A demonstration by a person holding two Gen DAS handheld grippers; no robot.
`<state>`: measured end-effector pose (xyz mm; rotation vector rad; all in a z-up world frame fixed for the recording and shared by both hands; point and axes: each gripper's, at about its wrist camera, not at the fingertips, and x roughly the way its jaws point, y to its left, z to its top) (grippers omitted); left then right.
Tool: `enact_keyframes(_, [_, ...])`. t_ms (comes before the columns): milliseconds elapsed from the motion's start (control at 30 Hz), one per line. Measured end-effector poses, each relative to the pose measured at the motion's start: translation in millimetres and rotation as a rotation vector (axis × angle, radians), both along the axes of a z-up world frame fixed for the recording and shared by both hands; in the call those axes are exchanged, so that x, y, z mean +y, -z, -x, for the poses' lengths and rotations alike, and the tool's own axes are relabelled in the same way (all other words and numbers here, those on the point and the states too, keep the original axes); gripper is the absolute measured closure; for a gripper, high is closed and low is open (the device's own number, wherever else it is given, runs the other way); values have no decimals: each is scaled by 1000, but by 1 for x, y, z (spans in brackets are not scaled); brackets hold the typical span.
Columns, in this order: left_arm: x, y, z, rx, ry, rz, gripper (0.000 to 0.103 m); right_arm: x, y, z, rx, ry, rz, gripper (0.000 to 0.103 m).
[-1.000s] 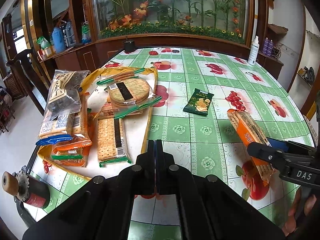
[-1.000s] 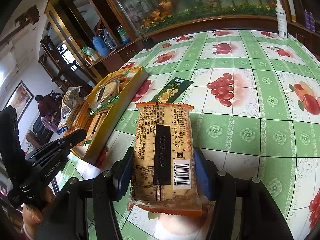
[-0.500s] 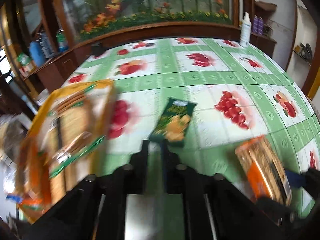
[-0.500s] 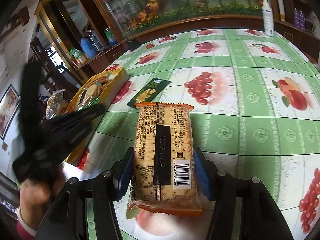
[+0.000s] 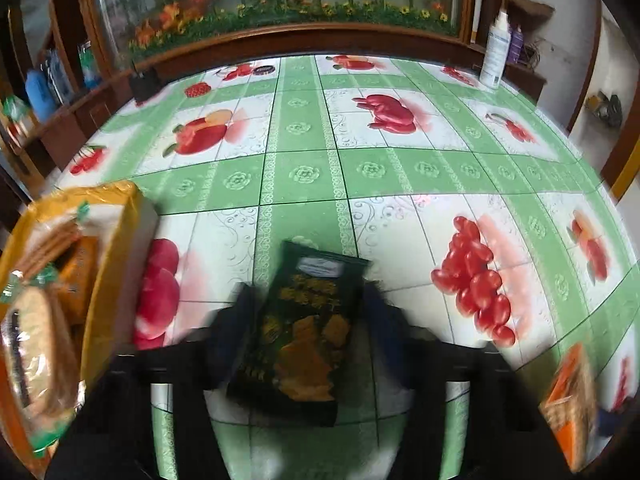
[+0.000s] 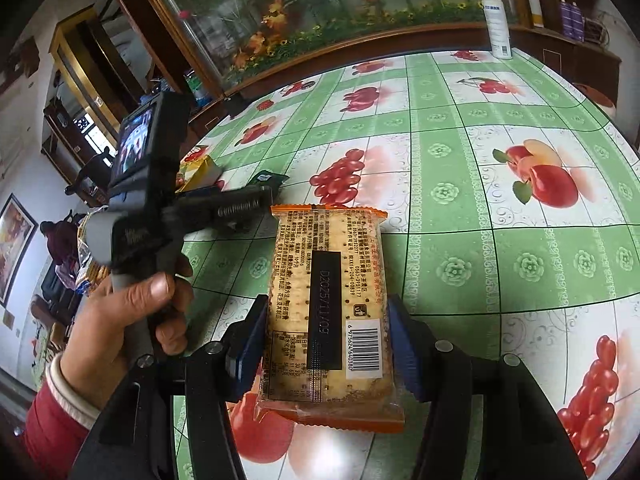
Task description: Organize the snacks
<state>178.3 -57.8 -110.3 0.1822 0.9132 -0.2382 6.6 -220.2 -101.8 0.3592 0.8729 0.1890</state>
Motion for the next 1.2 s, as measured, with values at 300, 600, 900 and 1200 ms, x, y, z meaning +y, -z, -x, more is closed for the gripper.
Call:
enact_keyframes(300, [8,0,22,-22,-28,-5,61,-3,0,3,2,11,-3,44])
enact_keyframes(600, [44,-23,74,-115,-103,4,60,4,0,4,-4,-2,-8,45])
enact_keyframes(900, [67,-43,117,-188,-134,-3,60,30,-6,7,-25,-60,-8,45])
enact_keyframes(1200, [88,-45,139,-201,-161,-3,60,46,-12,12,-47,-93,-10,45])
